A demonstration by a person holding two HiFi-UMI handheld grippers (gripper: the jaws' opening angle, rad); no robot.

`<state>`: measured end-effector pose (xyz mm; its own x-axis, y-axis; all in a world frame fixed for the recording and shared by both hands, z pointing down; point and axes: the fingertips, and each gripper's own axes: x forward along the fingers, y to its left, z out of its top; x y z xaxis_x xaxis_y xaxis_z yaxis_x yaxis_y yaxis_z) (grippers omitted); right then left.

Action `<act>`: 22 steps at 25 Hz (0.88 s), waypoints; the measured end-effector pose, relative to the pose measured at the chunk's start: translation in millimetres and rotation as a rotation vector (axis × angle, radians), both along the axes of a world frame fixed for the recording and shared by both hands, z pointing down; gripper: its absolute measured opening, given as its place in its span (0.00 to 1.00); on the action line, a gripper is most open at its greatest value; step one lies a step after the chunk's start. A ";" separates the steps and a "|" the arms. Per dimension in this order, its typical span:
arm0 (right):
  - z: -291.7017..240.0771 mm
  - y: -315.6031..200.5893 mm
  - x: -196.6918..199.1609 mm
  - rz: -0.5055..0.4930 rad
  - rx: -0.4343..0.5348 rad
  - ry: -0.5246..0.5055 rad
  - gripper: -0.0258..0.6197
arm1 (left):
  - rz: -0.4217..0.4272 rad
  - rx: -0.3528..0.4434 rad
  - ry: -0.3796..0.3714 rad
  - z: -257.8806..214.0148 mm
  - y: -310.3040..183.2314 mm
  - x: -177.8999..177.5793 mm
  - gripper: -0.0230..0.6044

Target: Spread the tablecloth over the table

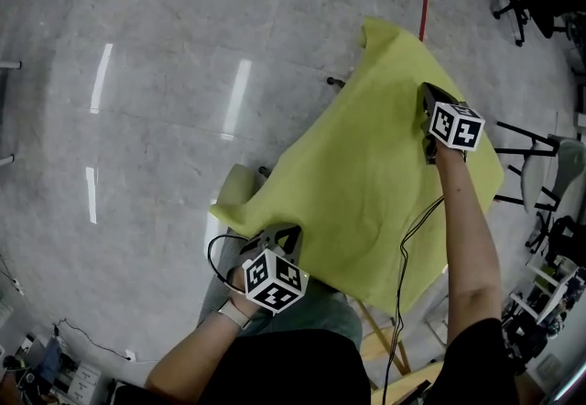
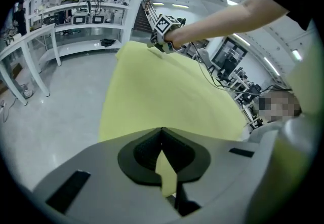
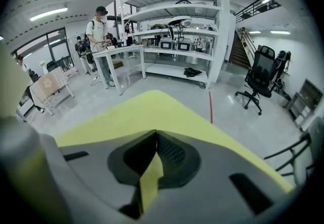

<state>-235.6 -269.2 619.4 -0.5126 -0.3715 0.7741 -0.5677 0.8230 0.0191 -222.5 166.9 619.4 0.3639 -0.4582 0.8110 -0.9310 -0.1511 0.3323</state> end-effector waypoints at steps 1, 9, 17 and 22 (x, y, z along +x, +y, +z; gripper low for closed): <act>0.4 -0.6 7.7 -0.002 -0.001 0.009 0.06 | 0.020 0.000 0.006 -0.2 -2.0 11.0 0.05; 11.1 -7.4 44.7 0.022 -0.016 0.036 0.06 | 0.054 -0.035 0.049 18.0 -8.5 47.1 0.05; 10.6 -8.4 34.6 0.046 -0.001 0.047 0.06 | 0.026 -0.076 0.097 18.3 -7.6 30.8 0.05; 11.2 -3.3 2.2 0.016 -0.007 0.031 0.06 | -0.006 -0.092 0.063 18.8 -1.3 -3.9 0.05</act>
